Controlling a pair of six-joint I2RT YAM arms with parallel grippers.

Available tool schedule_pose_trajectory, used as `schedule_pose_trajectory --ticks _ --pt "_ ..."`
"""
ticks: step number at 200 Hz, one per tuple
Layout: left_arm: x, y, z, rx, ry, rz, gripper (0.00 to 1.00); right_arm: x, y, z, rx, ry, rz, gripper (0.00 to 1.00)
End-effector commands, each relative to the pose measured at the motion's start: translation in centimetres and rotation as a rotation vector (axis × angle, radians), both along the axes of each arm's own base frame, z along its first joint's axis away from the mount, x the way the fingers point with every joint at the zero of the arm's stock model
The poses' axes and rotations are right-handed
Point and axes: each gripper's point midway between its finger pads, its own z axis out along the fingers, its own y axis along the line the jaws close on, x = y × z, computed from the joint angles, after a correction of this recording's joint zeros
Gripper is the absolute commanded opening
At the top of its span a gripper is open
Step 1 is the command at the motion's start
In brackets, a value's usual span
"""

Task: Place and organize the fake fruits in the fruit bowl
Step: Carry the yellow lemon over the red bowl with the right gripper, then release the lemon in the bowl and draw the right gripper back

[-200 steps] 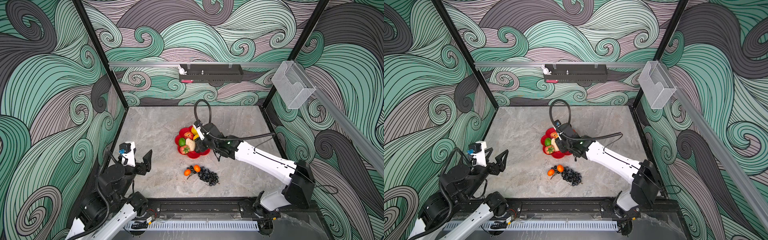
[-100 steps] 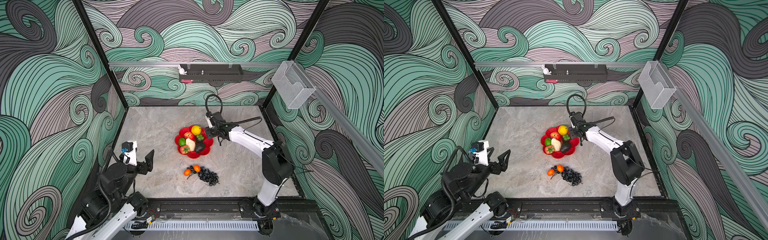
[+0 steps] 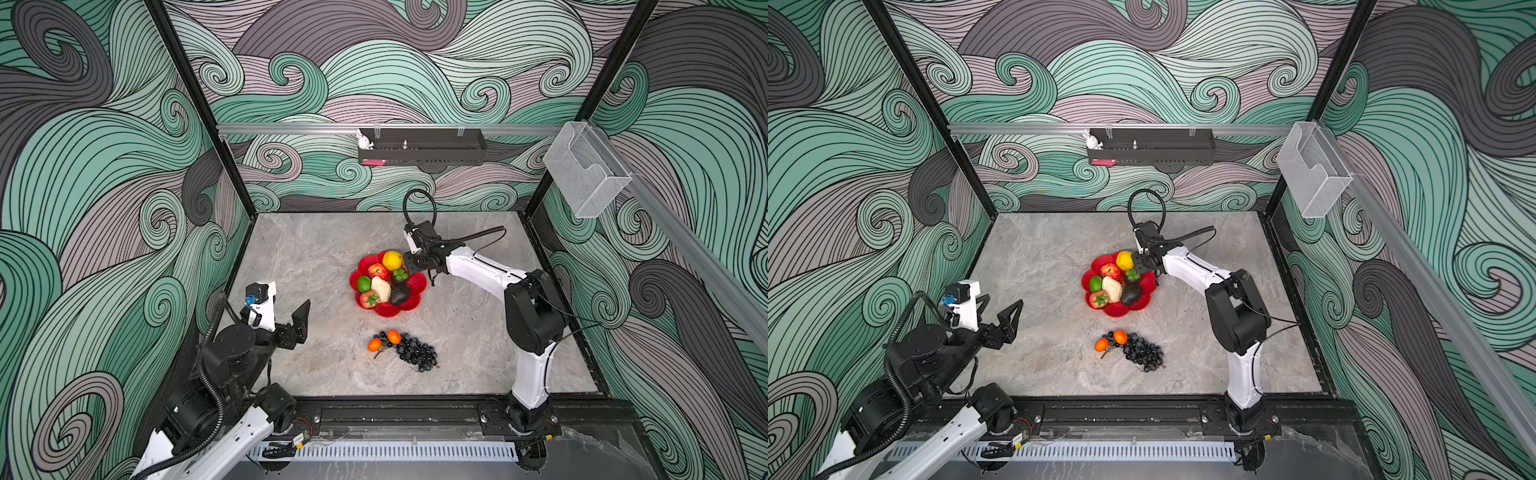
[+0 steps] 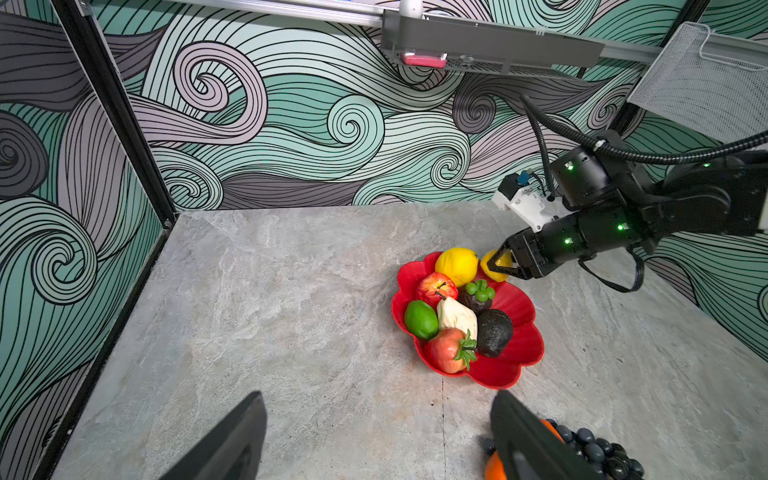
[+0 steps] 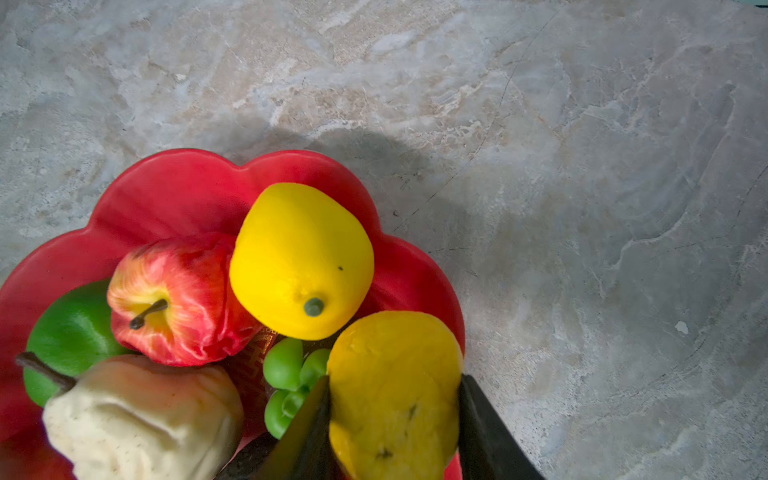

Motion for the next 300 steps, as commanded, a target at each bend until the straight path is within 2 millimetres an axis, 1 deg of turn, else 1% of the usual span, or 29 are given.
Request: schedule_pose_trajectory --ticks 1,43,81,94,122,136,151,168,186,193,197,208,210,216,219,225,240,254,263,268,280,300 --pt "0.1 0.1 0.0 0.013 0.003 0.003 0.86 0.4 -0.2 -0.3 -0.014 0.010 -0.014 0.44" --pt "0.0 0.2 0.1 0.010 -0.001 0.007 0.86 0.4 -0.3 -1.0 -0.025 0.018 -0.015 0.49" --pt "-0.2 0.6 0.4 0.001 -0.022 0.019 0.86 0.6 -0.4 -0.4 -0.025 0.005 -0.022 0.62" --pt "-0.1 0.5 0.3 0.006 -0.016 0.020 0.86 0.5 -0.4 -0.2 -0.021 0.004 -0.023 0.64" --pt "0.1 0.3 0.0 0.015 0.000 0.016 0.86 0.4 -0.5 0.8 -0.012 -0.012 -0.027 0.66" --pt "0.3 0.1 -0.1 0.018 0.007 0.010 0.86 0.1 -0.8 1.7 -0.006 -0.021 -0.032 0.67" --pt "0.6 -0.6 -0.5 0.026 0.029 -0.012 0.86 -0.5 -1.2 3.2 0.010 -0.035 -0.045 0.68" --pt "1.0 -2.0 -1.3 0.041 0.075 -0.066 0.86 -1.9 -2.0 5.4 0.044 -0.052 -0.066 0.69" --pt "1.6 -4.4 -2.7 0.065 0.155 -0.159 0.85 -4.0 -2.8 7.3 0.098 -0.069 -0.077 0.69" --pt "1.8 -5.4 -3.5 0.071 0.195 -0.200 0.85 -5.0 -3.2 7.5 0.123 -0.068 -0.082 0.69" --pt "1.8 -6.0 -3.9 0.071 0.219 -0.224 0.85 -5.6 -3.2 8.0 0.145 -0.073 -0.078 0.69" --pt "2.0 -7.7 -5.2 0.074 0.291 -0.290 0.84 -7.3 -3.5 8.1 0.187 -0.065 -0.075 0.69" --pt "2.0 -8.0 -5.4 0.074 0.303 -0.302 0.84 -7.6 -3.6 8.4 0.197 -0.069 -0.073 0.69" --pt "2.0 -8.7 -6.3 0.080 0.348 -0.330 0.83 -8.5 -3.8 8.3 0.213 -0.060 -0.071 0.69" --pt "2.0 -9.2 -6.8 0.083 0.372 -0.350 0.83 -9.0 -4.0 8.7 0.226 -0.064 -0.069 0.69" --pt "2.0 -9.9 -7.6 0.090 0.414 -0.378 0.83 -10.0 -4.2 8.5 0.239 -0.057 -0.063 0.69" --pt "2.2 -11.3 -9.7 0.088 0.530 -0.409 0.78 -12.3 -4.7 8.3 0.283 -0.044 -0.054 0.69" --pt "2.0 -12.0 -11.6 0.075 0.652 -0.404 0.74 -14.4 -5.0 7.8 0.340 -0.025 -0.040 0.68" --pt "1.8 -12.2 -12.8 0.074 0.722 -0.397 0.73 -16.1 -5.1 7.0 0.365 0.009 -0.025 0.68" --pt "1.8 -12.4 -13.3 0.073 0.753 -0.386 0.72 -16.5 -4.8 7.2 0.396 0.001 -0.010 0.68" --pt "1.7 -12.4 -14.6 0.076 0.805 -0.354 0.70 -18.2 -4.2 6.4 0.431 0.027 0.021 0.67" --pt "1.9 -12.7 -16.0 0.067 0.809 -0.325 0.71 -20.5 -2.6 5.1 0.466 0.066 0.084 0.69"
